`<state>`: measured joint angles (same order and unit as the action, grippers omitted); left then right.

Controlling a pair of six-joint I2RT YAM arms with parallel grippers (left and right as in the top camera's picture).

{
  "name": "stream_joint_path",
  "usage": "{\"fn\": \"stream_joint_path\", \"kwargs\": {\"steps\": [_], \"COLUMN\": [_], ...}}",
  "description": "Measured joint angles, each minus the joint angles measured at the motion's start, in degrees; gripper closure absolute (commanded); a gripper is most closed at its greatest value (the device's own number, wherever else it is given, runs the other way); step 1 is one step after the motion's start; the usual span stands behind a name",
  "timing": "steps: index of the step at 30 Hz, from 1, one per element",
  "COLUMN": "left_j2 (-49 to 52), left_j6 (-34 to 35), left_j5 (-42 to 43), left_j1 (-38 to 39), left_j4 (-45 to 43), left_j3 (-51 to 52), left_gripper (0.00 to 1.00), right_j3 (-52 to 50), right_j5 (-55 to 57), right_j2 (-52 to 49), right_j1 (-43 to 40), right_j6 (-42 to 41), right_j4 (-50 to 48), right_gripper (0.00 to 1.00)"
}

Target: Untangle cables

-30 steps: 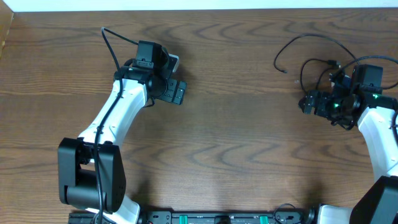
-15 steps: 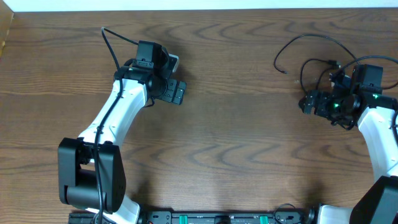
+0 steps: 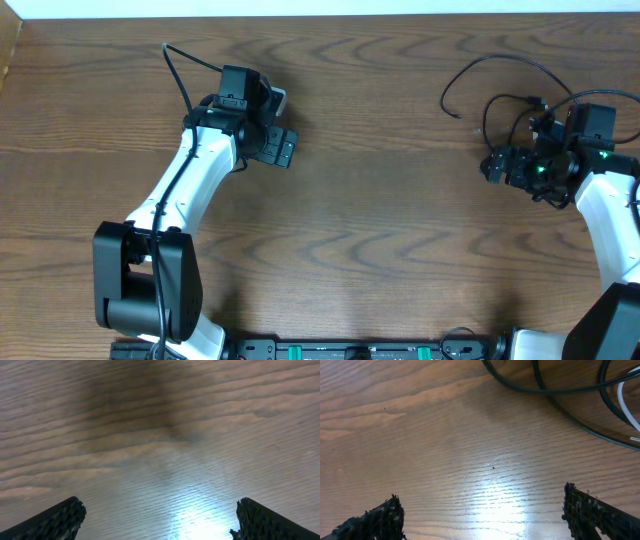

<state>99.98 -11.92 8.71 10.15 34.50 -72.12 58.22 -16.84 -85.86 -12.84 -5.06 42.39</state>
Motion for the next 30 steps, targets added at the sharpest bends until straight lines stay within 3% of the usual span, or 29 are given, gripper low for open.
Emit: {"fn": "stream_joint_path", "kwargs": {"steps": [11, 17, 30], "left_j2": [-0.3, -5.6, -30.5], "left_j6": [0.0, 0.0, -9.9], "left_j5": [-1.9, -2.7, -2.9], "left_j1": [0.0, 0.0, 0.0], "left_j4": [0.2, 0.1, -21.2], "left_j3": [0.0, 0.7, 22.5], "left_gripper": [0.02, 0.02, 0.03], "right_j3": [0.0, 0.0, 0.0], "right_j5": [-0.1, -0.1, -0.2], "right_j2": [0.0, 0.0, 0.0], "right_j1": [0.0, 0.0, 0.0], "right_j6": [0.0, 0.0, 0.0], "right_j4": [0.0, 0.0, 0.0], "right_gripper": [0.01, 0.01, 0.01]}}
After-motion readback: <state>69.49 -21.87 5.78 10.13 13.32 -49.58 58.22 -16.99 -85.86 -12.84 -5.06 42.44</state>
